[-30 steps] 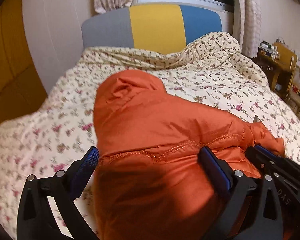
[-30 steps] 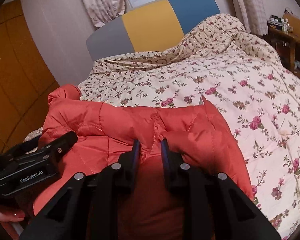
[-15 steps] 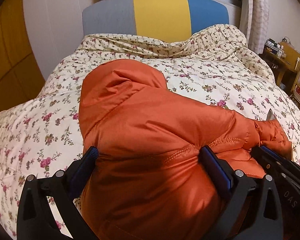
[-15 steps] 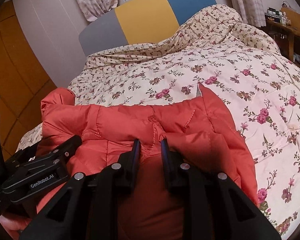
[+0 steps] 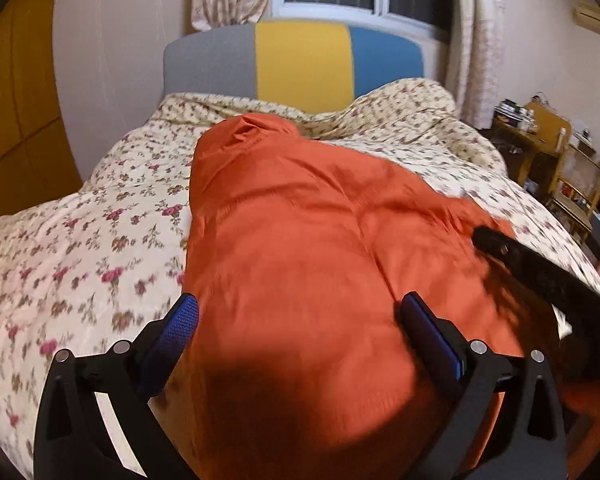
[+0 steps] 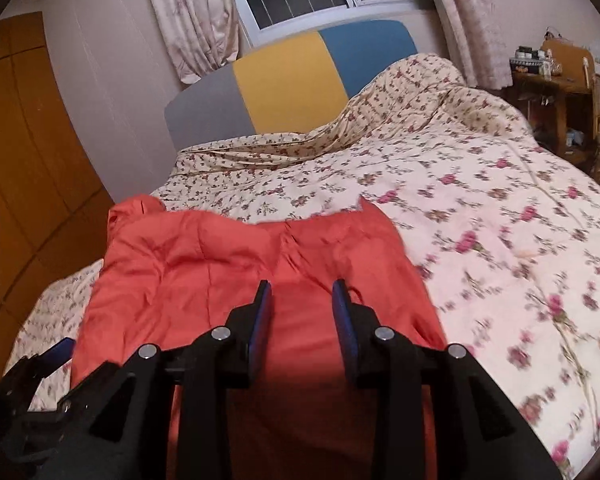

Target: Fold large clothes

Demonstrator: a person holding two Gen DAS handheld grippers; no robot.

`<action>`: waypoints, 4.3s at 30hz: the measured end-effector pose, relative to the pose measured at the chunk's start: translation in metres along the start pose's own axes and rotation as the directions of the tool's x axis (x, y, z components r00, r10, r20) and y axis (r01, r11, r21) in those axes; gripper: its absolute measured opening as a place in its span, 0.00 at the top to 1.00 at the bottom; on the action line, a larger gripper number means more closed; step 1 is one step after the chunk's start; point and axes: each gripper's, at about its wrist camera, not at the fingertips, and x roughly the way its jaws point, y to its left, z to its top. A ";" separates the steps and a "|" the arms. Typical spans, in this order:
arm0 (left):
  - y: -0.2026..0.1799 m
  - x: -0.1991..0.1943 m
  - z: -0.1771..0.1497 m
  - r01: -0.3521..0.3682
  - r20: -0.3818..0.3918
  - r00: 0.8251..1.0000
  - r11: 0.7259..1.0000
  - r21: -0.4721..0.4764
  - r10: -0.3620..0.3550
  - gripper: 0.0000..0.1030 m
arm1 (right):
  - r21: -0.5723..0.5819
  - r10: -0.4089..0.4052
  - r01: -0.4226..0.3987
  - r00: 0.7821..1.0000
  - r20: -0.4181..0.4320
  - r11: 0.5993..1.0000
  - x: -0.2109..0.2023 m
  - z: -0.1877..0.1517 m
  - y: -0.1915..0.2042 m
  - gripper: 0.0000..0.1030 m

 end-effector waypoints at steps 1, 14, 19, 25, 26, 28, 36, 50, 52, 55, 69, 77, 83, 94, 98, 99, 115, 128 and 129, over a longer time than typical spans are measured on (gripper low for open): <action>-0.002 -0.004 -0.005 -0.001 0.018 1.000 1.000 0.010 0.001 0.03 | -0.017 -0.011 0.011 1.000 0.002 1.000 0.000 -0.003 0.000 0.71; -0.021 0.011 -0.023 -0.025 0.083 0.996 0.994 0.106 0.016 0.03 | 0.074 0.023 -0.019 0.998 -0.064 0.997 0.029 -0.012 -0.020 0.71; -0.021 0.010 -0.024 -0.028 0.090 0.996 0.994 0.103 0.018 0.03 | 0.063 0.020 -0.017 0.999 -0.046 0.998 0.023 -0.010 -0.017 0.70; -0.004 -0.013 -0.020 0.059 0.040 0.997 0.996 0.063 -0.061 0.03 | -0.002 -0.004 0.004 0.999 -0.046 1.000 -0.004 -0.002 -0.002 0.55; -0.001 -0.017 -0.016 0.067 0.029 0.997 0.996 0.060 -0.069 0.03 | -0.018 -0.006 0.006 0.999 -0.047 1.000 -0.009 0.003 0.002 0.55; 0.010 -0.023 -0.003 0.053 0.041 0.998 0.998 0.031 -0.054 0.03 | -0.025 0.016 -0.017 0.999 -0.032 1.000 -0.018 0.016 0.008 0.55; 0.016 0.029 0.080 -0.128 -0.004 0.992 0.991 0.030 0.128 0.03 | -0.143 -0.009 -0.012 0.989 -0.148 0.990 0.036 0.062 0.034 0.61; -0.001 0.108 0.075 -0.128 -0.104 0.985 0.987 0.101 0.139 0.03 | -0.027 -0.016 0.011 0.980 -0.199 1.000 0.091 0.038 0.003 0.62; -0.001 0.108 0.074 -0.135 -0.098 0.984 0.985 0.106 0.146 0.03 | -0.031 -0.019 0.013 0.981 -0.194 0.999 0.091 0.038 0.004 0.62; -0.005 0.105 0.073 -0.151 -0.082 0.983 0.981 0.123 0.161 0.03 | -0.035 -0.018 0.011 0.983 -0.182 0.999 0.088 0.036 0.004 0.61; 0.035 0.028 0.032 0.068 -0.032 0.997 0.993 -0.099 -0.071 0.03 | -0.104 -0.036 0.032 0.999 -0.035 0.994 0.010 0.014 0.013 0.23; 0.054 -0.010 0.002 0.080 0.006 0.997 0.996 -0.045 -0.080 0.03 | 0.139 0.017 0.010 0.982 -0.186 0.990 -0.022 -0.002 -0.047 0.07; 0.078 0.002 -0.008 0.207 -0.072 0.972 0.961 -0.182 -0.223 0.03 | 0.228 0.146 -0.070 0.931 -0.334 0.971 0.001 -0.003 -0.062 0.06; 0.073 0.023 -0.017 0.378 -0.127 0.888 0.859 -0.346 -0.442 0.03 | 0.312 0.353 -0.238 0.849 -0.392 0.920 0.030 -0.003 -0.067 0.14; 0.060 0.015 -0.014 0.365 -0.131 0.901 0.886 -0.286 -0.414 0.03 | 0.290 0.363 -0.265 0.854 -0.372 0.920 0.028 -0.002 -0.058 0.25; 0.054 0.010 -0.012 0.364 -0.132 0.906 0.899 -0.245 -0.403 0.05 | 0.289 0.367 -0.272 0.860 -0.356 0.918 0.023 -0.002 -0.057 0.30; 0.095 -0.077 0.002 0.284 0.055 0.959 0.952 -0.114 -0.279 0.20 | 0.210 0.508 -0.467 0.829 -0.236 0.859 0.003 0.012 0.063 0.41; 0.229 -0.111 -0.019 0.099 0.110 0.991 0.972 -0.213 -0.076 0.20 | 0.145 0.562 -0.545 0.775 -0.287 0.826 0.061 -0.010 0.226 0.41; 0.235 -0.112 -0.020 0.091 0.110 0.992 0.972 -0.216 -0.069 0.20 | 0.141 0.559 -0.543 0.778 -0.286 0.828 0.065 -0.013 0.235 0.41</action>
